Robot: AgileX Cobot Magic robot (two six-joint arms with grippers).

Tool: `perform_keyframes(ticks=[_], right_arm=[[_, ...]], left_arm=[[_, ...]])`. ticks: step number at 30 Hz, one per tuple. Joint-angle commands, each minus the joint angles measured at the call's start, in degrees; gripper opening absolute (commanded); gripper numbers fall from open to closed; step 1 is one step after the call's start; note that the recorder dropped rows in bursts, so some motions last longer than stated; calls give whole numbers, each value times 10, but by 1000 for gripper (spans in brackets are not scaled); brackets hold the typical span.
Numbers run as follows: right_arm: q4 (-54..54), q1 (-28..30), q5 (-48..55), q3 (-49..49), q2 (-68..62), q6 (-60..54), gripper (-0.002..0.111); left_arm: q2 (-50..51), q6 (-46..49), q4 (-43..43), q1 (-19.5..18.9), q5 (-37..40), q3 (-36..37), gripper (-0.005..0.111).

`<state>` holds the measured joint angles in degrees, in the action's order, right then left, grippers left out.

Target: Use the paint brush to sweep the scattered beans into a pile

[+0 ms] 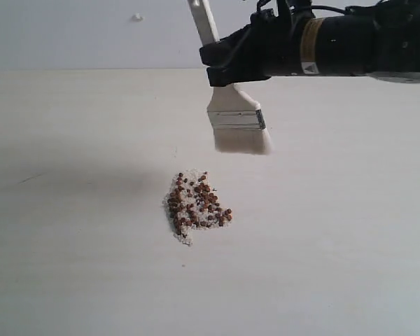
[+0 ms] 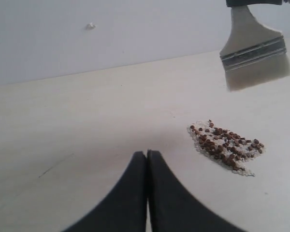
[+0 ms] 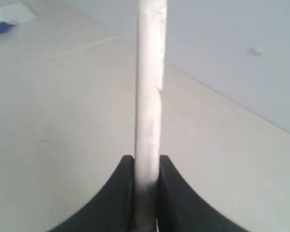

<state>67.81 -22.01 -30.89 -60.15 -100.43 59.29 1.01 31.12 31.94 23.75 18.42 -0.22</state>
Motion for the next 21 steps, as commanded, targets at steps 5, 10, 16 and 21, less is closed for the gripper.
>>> perform_keyframes(ticks=[5,10,16,21], right_arm=[[-1024,-118,136,-3,-5,-925,0],[-1420,-213,-95,-2,-29,-1345,0],[-1418,-278,-217,-2,-114,-1250,0],[-1422,-306,-249,-2,-160,-1180,0]], left_arm=[[-2,2,-2,2,0,2,0],[-2,2,-2,2,0,2,0],[-2,2,-2,2,0,2,0],[-2,2,-2,2,0,2,0]])
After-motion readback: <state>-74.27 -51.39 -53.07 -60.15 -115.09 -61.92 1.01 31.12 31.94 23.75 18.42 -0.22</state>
